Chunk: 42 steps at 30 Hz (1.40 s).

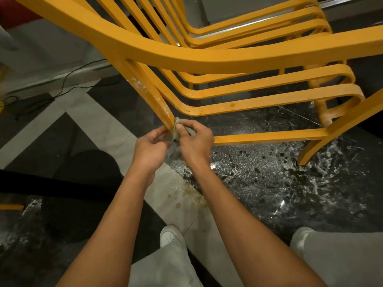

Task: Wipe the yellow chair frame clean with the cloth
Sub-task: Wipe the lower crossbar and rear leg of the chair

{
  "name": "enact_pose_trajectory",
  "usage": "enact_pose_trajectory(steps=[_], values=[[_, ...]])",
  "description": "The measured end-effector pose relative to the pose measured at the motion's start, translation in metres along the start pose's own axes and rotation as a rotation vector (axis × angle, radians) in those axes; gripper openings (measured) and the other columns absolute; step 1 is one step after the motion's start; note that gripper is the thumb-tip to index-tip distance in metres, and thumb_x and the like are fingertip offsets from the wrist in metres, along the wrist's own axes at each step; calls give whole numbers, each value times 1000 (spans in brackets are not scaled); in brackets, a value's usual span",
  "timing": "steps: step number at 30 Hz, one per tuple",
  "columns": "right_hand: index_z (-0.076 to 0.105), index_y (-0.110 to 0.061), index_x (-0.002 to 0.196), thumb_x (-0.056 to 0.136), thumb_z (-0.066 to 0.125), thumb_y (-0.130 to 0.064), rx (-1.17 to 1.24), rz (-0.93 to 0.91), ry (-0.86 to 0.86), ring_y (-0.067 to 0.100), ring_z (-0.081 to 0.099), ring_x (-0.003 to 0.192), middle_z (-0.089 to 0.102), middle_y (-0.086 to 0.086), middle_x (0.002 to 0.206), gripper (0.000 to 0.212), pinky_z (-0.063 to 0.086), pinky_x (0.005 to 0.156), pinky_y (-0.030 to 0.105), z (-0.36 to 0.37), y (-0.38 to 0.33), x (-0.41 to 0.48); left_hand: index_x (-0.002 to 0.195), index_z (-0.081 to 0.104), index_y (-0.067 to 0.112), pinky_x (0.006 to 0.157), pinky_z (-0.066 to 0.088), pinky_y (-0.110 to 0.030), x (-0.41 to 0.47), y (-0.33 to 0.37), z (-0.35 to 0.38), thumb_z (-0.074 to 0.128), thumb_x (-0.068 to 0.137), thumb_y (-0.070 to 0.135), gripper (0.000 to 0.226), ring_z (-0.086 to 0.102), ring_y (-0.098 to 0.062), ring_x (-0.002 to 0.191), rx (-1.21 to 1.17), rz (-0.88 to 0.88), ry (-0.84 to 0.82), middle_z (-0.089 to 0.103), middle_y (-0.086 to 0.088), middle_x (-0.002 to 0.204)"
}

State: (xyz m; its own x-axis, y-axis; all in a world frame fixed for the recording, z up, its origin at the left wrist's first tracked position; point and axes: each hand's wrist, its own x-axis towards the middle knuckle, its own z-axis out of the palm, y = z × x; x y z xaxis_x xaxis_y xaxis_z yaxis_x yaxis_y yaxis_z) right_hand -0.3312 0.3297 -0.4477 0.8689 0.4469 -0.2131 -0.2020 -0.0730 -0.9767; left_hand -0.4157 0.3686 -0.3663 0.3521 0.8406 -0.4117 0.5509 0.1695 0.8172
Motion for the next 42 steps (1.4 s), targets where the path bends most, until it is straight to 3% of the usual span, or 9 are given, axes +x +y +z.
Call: enact_pose_trajectory(steps=[3,10,15,20,26,32,36,40,42], values=[[81,-19,98,90,80,-16,-40,-12,-22,6,70,90,77,-9,92,8,59,90,33,-5,3,2,136,68,29,106,53,-34,-4,0,-4,56,102,-5,50,67,8,105,-7,31,14,74,13,130],[75,-39,93,89,79,-28,-98,-34,-64,21,66,108,74,-17,93,13,56,95,47,1,-6,-1,141,66,28,112,50,-37,-9,5,-15,57,103,-4,50,62,-4,130,-4,79,-9,72,15,132],[80,-23,97,92,78,-19,-60,35,-74,10,68,96,74,-11,95,6,56,82,22,-5,-24,6,142,66,26,102,55,-35,-10,8,-17,57,101,-4,51,64,-6,126,-42,68,-12,72,12,132],[78,-30,97,92,78,-18,-108,21,-78,19,66,109,75,-11,97,13,56,99,42,-3,-27,0,142,66,27,96,57,-35,-13,10,-17,59,101,-4,52,65,-6,124,-113,45,-17,73,12,131],[81,-21,98,93,78,-18,-101,-15,-83,11,69,97,72,-14,89,7,56,94,29,-8,-39,3,141,68,26,105,54,-39,-8,18,-22,62,100,-3,50,64,-8,126,-55,50,-47,74,11,131],[81,-25,94,92,78,-19,-166,26,-89,20,68,106,76,-7,94,7,57,96,37,-5,-42,6,142,67,26,100,55,-36,-8,24,-33,63,100,0,49,65,-5,122,9,66,-87,72,11,134],[81,-21,101,94,76,-17,-121,-83,-99,4,68,91,75,-9,97,9,56,87,19,-8,-48,2,136,71,25,102,54,-37,-10,26,-32,63,100,-1,45,66,-3,118,12,84,-65,74,11,128],[81,-21,97,94,76,-18,-169,-30,-89,11,69,97,74,-10,91,7,57,93,29,-7,-44,3,132,73,24,114,51,-44,-10,28,-29,63,100,-2,42,66,-9,124,-18,70,-44,75,8,127],[81,-23,97,94,77,-19,-136,-33,-91,10,70,97,76,-9,96,7,58,88,22,-5,-49,4,130,74,24,114,51,-44,-9,28,-29,64,100,-2,41,67,-9,123,-20,71,-43,77,9,123]])
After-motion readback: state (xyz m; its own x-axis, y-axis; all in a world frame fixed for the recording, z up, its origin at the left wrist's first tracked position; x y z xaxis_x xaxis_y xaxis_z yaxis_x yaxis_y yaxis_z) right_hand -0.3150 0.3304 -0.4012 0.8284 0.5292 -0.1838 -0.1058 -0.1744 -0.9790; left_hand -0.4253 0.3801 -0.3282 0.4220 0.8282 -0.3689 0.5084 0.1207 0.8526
